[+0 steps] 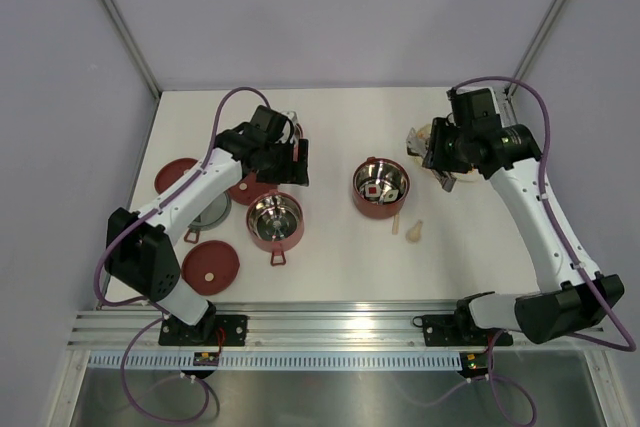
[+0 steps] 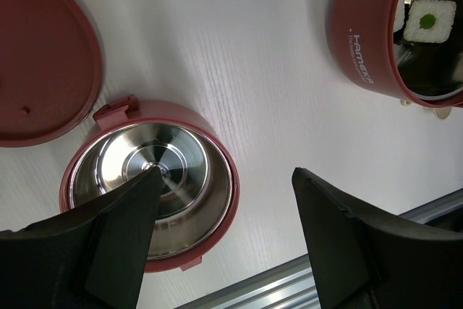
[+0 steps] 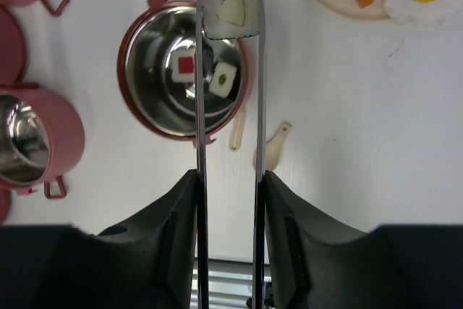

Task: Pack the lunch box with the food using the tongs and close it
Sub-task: Place the fake food in the packing box.

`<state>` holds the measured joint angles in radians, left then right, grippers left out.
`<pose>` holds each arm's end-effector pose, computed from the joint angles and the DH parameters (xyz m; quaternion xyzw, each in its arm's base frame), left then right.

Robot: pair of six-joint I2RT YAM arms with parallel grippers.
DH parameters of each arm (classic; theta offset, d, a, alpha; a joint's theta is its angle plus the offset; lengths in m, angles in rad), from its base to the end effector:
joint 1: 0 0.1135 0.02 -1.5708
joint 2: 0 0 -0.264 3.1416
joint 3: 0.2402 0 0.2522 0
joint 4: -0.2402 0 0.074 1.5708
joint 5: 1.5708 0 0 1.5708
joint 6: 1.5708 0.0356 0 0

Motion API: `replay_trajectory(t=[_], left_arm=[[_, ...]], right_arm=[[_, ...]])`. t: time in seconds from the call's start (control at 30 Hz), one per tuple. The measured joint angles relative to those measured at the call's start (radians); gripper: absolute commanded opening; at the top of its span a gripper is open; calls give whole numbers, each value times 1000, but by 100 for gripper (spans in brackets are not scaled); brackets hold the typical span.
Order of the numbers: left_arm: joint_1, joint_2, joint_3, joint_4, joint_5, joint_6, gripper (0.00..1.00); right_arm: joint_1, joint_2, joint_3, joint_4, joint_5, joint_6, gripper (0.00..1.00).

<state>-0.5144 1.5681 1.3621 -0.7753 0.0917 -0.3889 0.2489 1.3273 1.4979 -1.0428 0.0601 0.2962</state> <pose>0.2876 -0.1663 0.2951 0.0732 0.9532 -0.1661 0.2420 0.2506 0.0615 0.3866 0.0325 0.9387 0.0649 0.3371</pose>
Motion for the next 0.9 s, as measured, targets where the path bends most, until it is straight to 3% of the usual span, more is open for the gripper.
replay_trajectory(t=[0.27, 0.9], left_arm=[[0, 0, 31, -32, -63, 1, 79], [6, 0, 46, -62, -122, 14, 81]], right_arm=[[174, -18, -7, -76, -50, 4, 34], [257, 118, -88, 3, -105, 16, 39]])
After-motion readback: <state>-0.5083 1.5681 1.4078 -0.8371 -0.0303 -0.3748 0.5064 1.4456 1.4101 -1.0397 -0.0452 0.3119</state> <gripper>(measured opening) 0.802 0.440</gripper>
